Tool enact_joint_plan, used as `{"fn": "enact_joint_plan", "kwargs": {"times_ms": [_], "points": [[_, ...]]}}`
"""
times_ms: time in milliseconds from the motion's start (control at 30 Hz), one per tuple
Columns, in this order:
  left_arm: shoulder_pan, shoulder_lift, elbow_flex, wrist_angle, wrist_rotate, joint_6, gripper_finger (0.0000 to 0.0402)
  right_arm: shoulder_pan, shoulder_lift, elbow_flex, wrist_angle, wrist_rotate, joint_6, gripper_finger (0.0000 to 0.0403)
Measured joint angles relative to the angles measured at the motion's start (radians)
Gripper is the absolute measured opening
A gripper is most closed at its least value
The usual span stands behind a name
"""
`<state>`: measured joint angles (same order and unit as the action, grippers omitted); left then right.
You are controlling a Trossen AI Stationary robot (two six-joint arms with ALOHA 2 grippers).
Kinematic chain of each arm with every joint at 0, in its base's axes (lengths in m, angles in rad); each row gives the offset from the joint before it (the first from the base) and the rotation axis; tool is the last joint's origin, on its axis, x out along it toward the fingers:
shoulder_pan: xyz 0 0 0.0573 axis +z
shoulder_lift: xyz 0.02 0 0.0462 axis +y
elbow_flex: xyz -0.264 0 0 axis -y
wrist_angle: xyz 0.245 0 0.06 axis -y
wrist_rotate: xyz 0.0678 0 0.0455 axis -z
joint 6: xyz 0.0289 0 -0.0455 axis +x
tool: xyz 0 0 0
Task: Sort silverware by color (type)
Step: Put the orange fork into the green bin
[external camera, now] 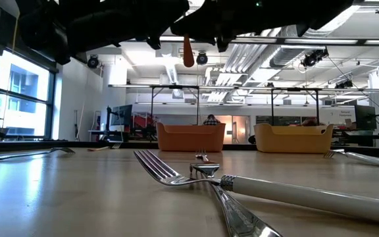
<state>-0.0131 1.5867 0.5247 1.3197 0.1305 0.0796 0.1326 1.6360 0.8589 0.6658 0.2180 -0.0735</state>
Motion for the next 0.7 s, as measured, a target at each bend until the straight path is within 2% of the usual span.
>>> {"fn": "enact_joint_plan", "kwargs": {"times_ms": [133,433,700], "points": [[0.000,0.000,0.000,-0.023,0.010,-0.017,0.0023,0.013,-0.026,0.000,-0.077,0.021,-0.006,0.0002],[0.002,0.000,-0.010,-0.085,0.012,-0.017,0.0070,0.069,-0.174,0.000,-0.298,0.140,0.044,0.0000],[0.002,0.000,-0.057,-0.088,0.012,0.007,0.0065,0.148,-0.348,0.000,-0.587,0.282,0.170,0.0000]]}}
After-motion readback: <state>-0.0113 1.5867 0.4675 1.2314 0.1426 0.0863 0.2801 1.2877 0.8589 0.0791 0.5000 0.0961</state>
